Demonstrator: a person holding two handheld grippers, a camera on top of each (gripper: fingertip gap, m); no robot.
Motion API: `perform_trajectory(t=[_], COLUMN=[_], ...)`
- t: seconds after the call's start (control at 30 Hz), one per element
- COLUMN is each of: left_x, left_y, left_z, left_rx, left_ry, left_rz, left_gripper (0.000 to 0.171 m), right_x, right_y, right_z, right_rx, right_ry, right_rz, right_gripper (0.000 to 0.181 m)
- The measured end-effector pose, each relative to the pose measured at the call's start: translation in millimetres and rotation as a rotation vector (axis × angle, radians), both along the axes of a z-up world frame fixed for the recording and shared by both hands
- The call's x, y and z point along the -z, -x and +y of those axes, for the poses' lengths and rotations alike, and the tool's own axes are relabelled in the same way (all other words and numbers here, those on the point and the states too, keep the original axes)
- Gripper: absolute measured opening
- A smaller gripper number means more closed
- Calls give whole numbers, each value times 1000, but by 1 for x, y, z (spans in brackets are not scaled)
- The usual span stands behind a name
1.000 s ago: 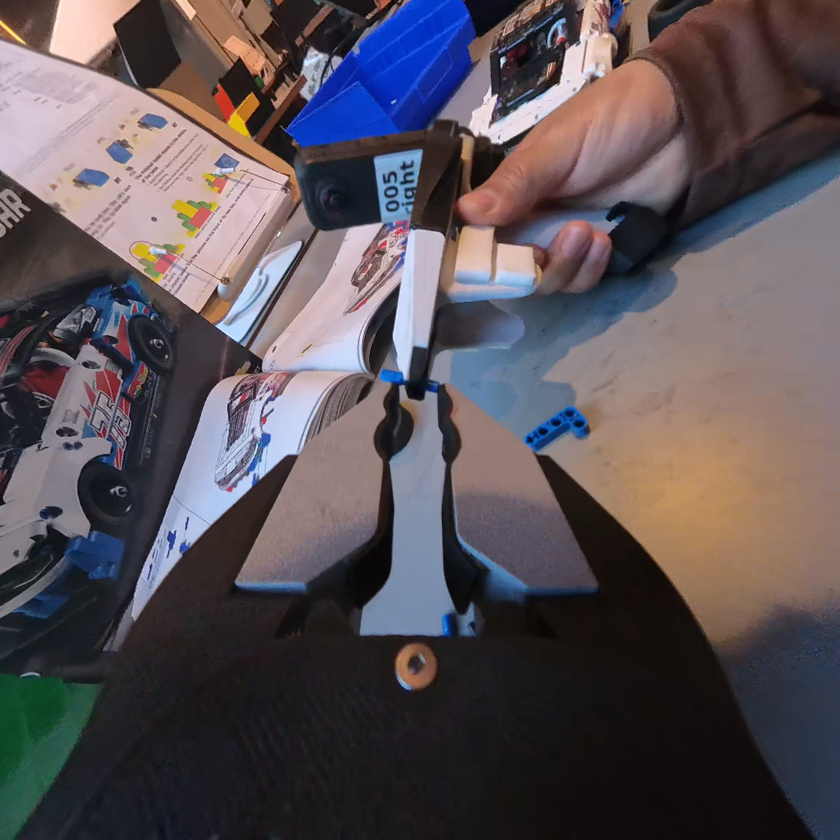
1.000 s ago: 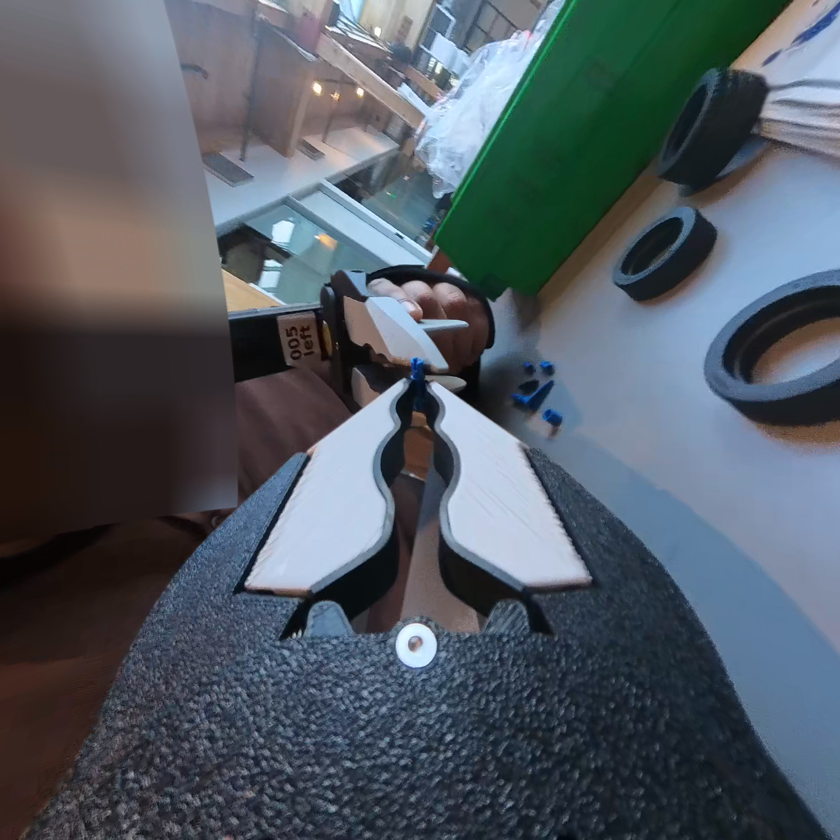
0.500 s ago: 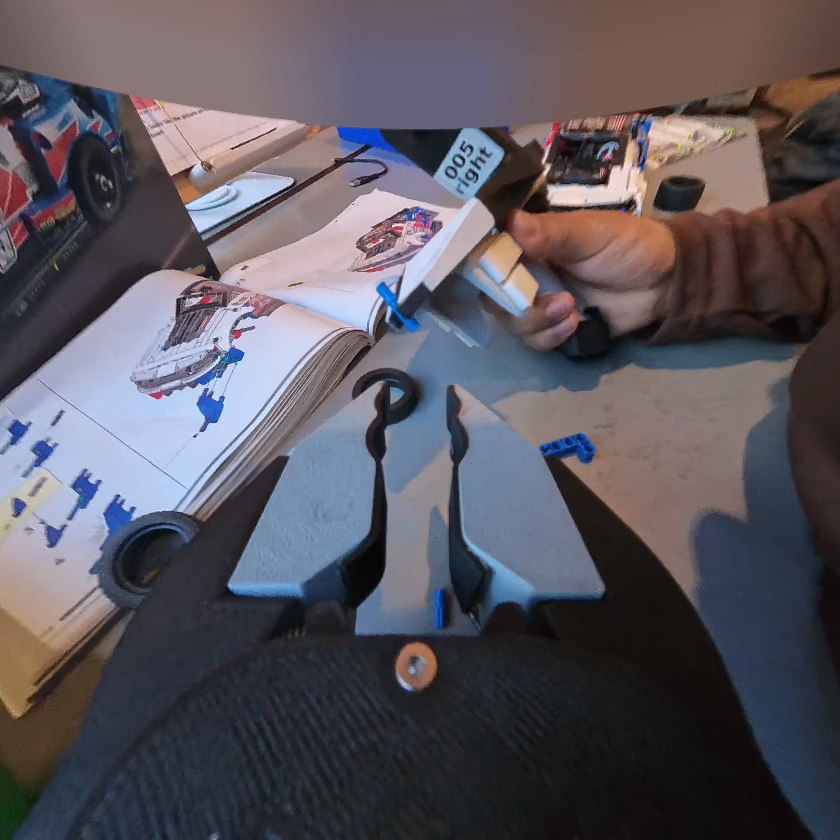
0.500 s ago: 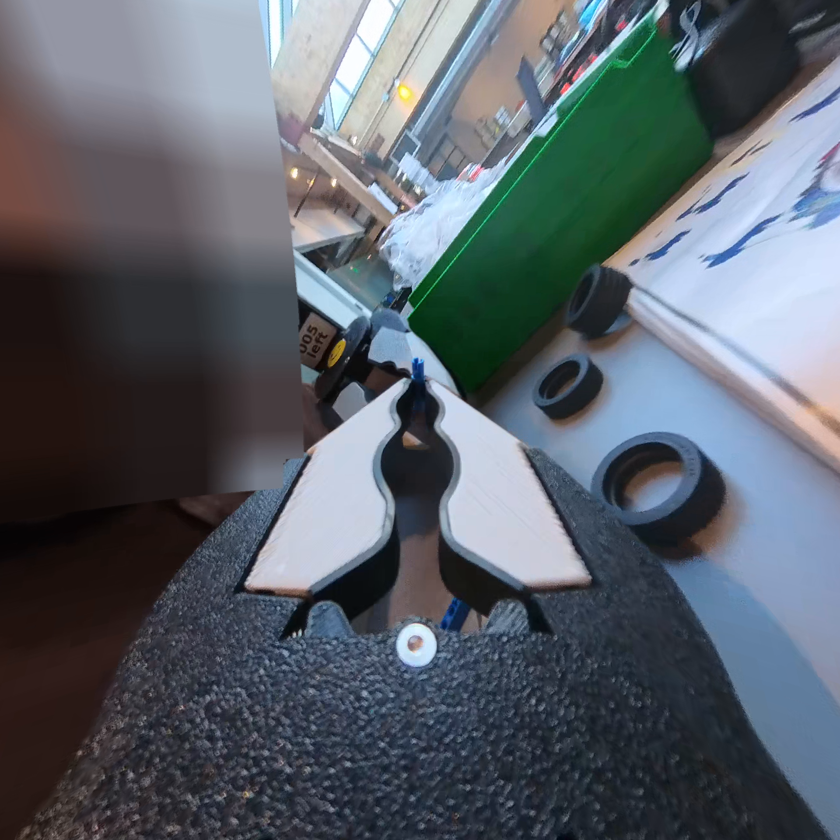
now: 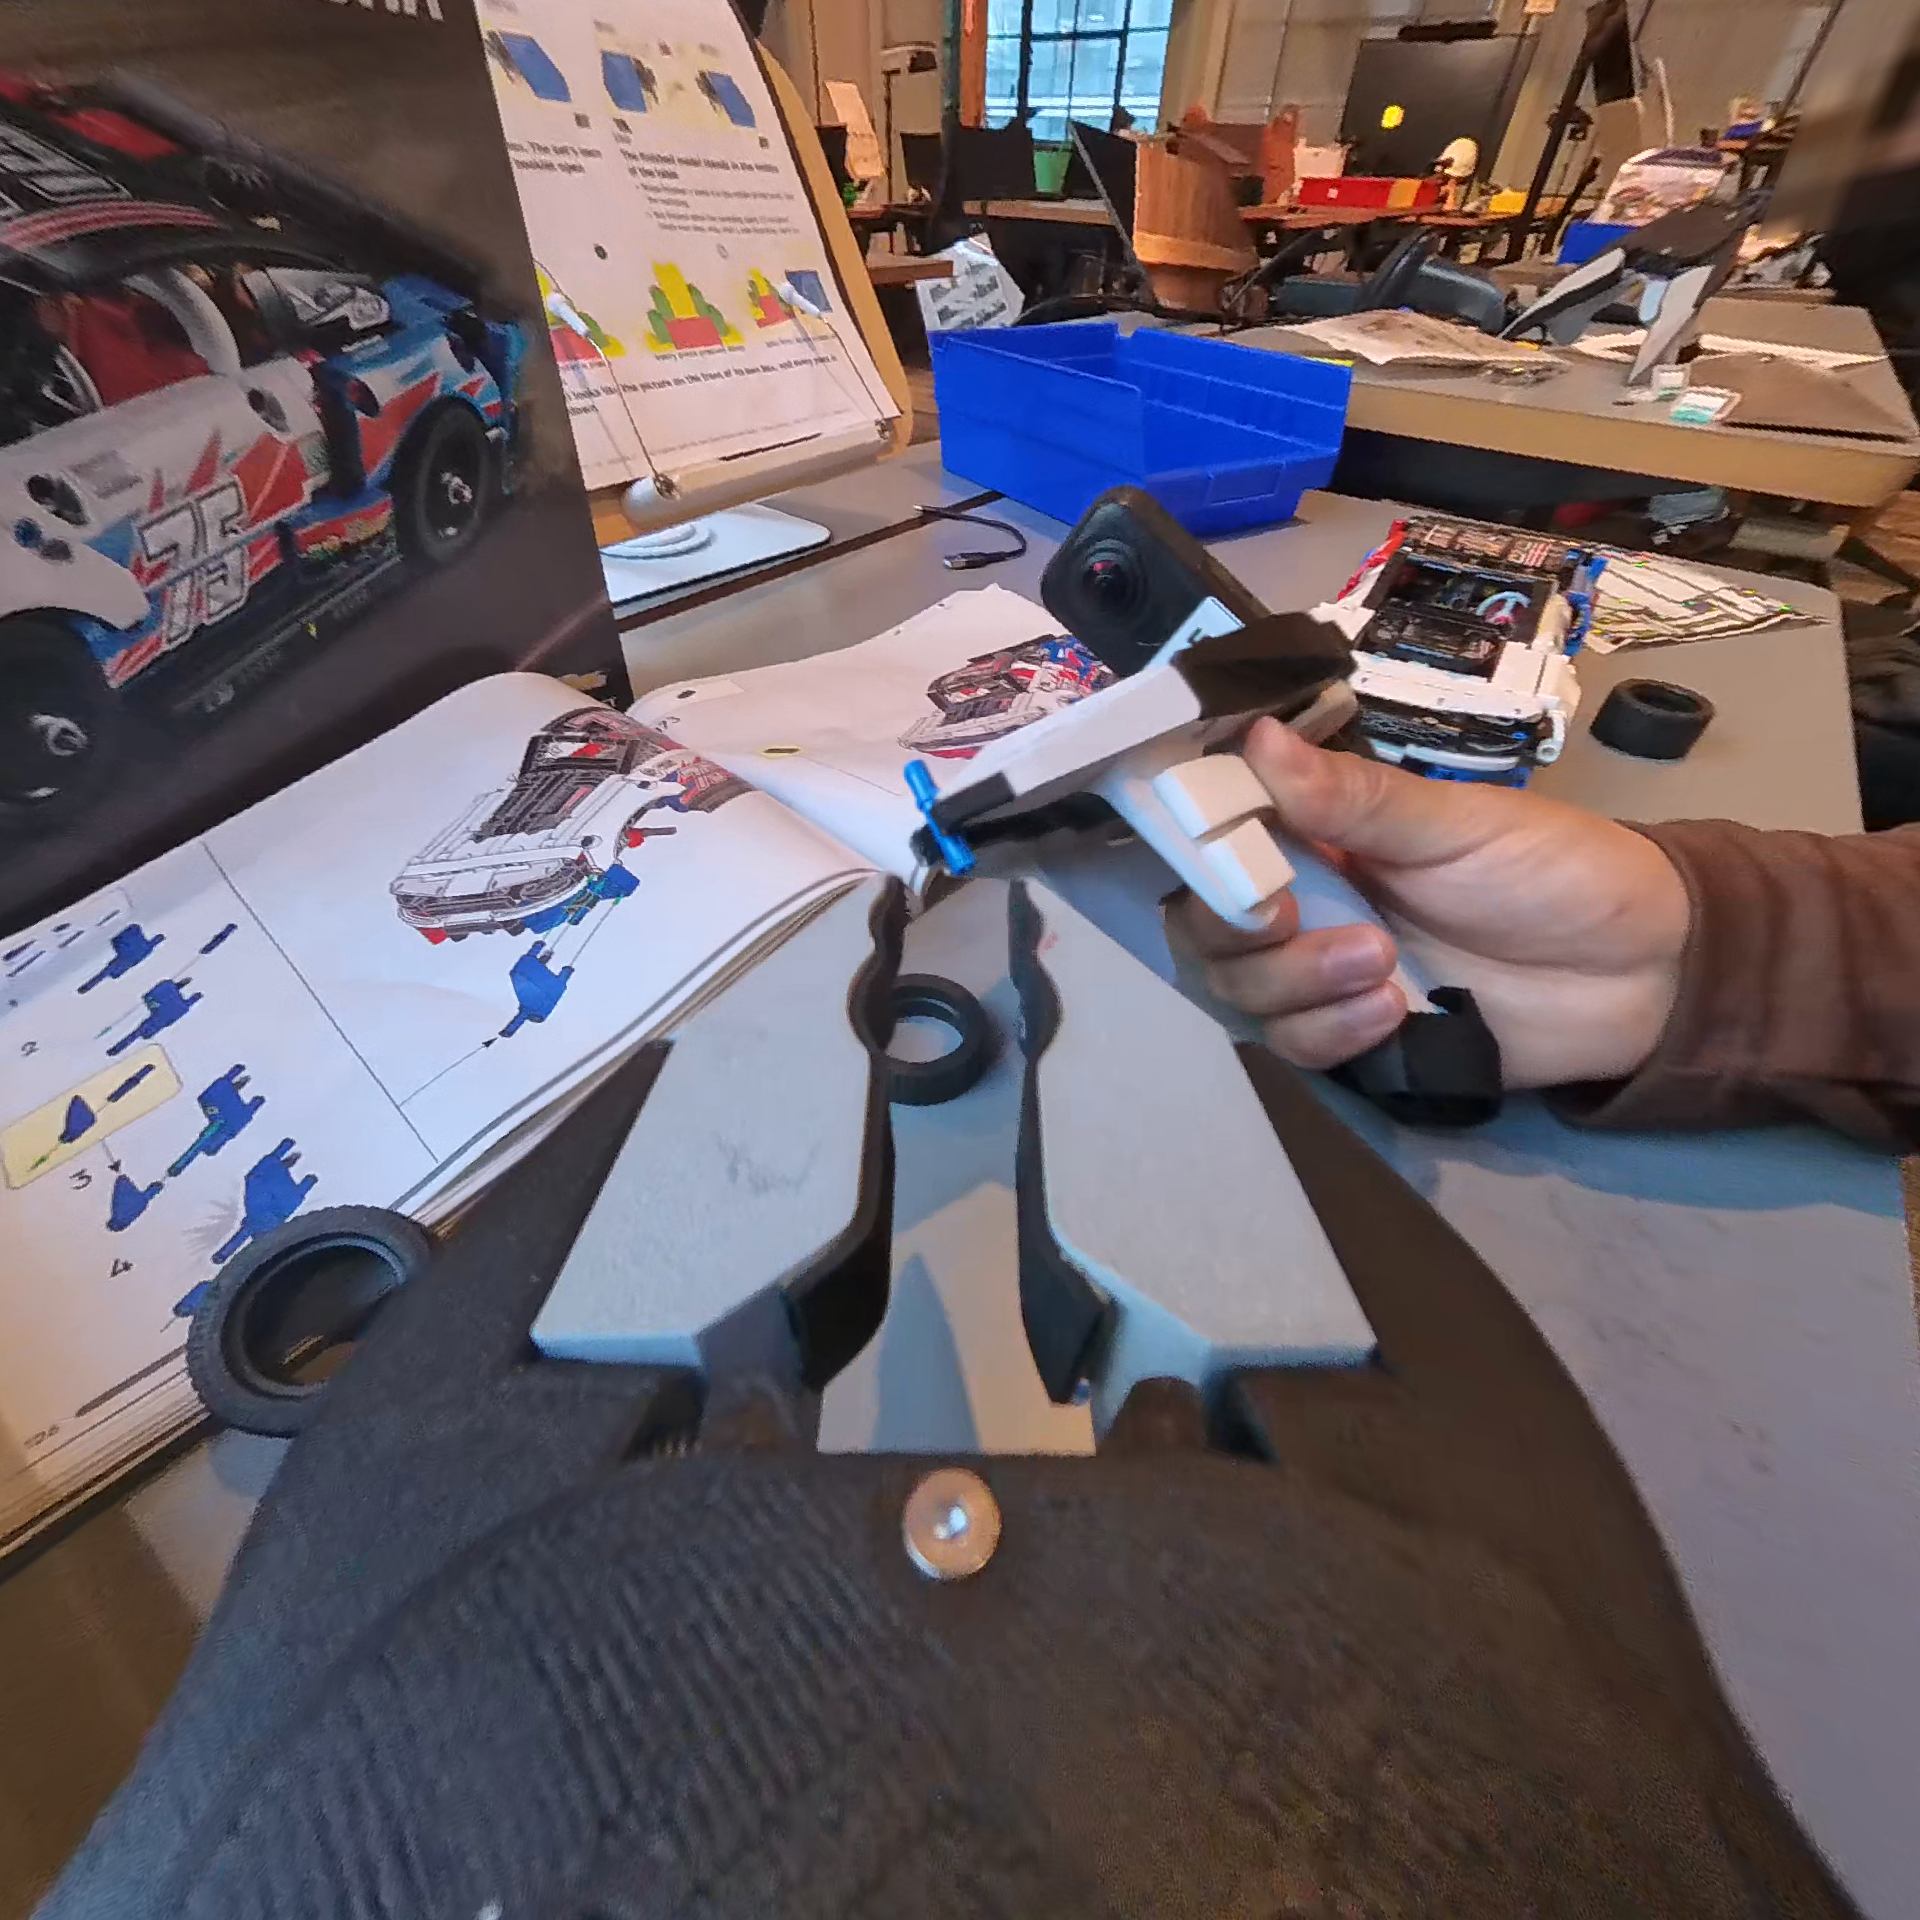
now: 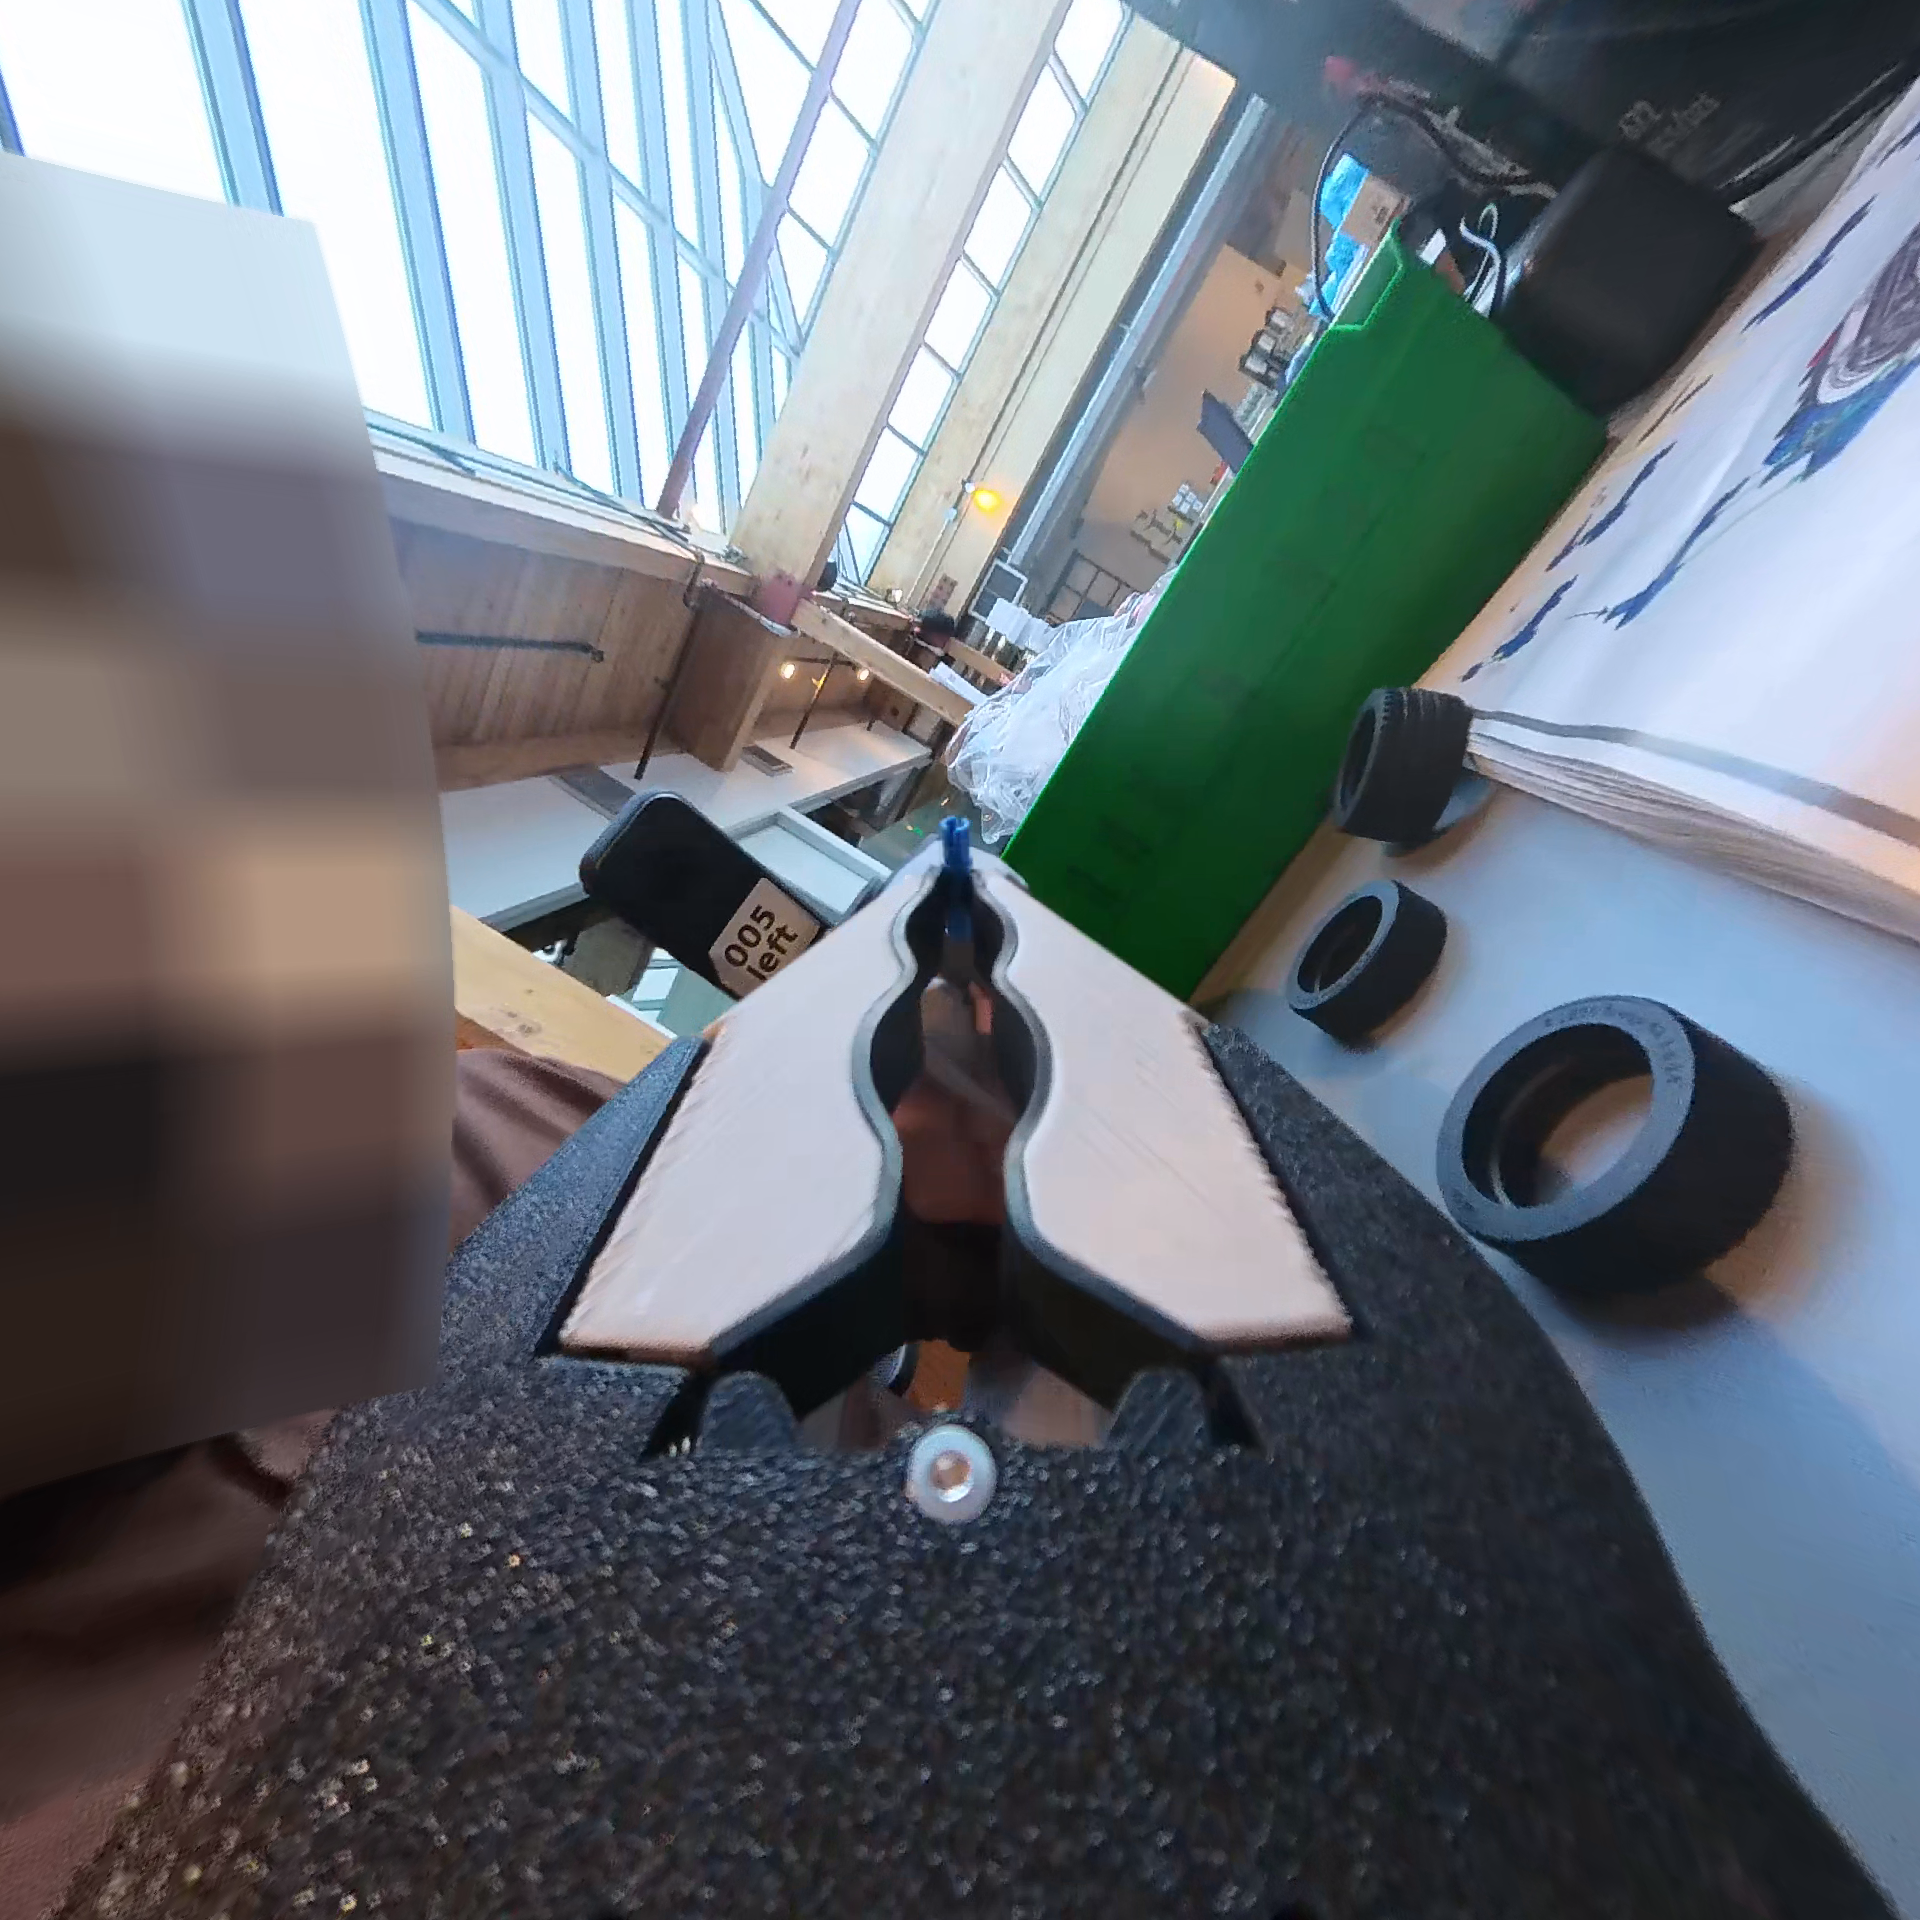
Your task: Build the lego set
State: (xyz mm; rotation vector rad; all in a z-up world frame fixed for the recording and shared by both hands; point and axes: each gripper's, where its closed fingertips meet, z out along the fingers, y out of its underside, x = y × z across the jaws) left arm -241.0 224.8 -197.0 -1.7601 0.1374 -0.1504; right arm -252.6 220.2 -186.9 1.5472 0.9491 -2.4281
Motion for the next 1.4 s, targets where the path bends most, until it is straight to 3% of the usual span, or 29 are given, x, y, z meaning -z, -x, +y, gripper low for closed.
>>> perform_trajectory(t=[0.3, 0.63, 1.03, 1.23, 1.4], left_x=[-2, -4, -3, -5, -2], left_y=[2, 5, 5, 4, -6], left_z=[2, 3, 0, -3, -4], left_rx=[-16, -3, 0, 15, 43], left_ry=[-10, -20, -19, -32, -21], left_rz=[-77, -273, -263, -244, -167], left_gripper=[10, 4, 2, 2, 1], right_x=[0, 0, 0, -6, -13], right_y=[3, 4, 0, -11, -20], right_z=[-2, -3, 3, 12, 11], right_rx=[97, 277, 317, 267, 227], right_ry=[-99, -459, -566, -520, -563], right_rz=[10, 27, 14, 18, 51], right_gripper=[4, 5, 5, 17, 12])
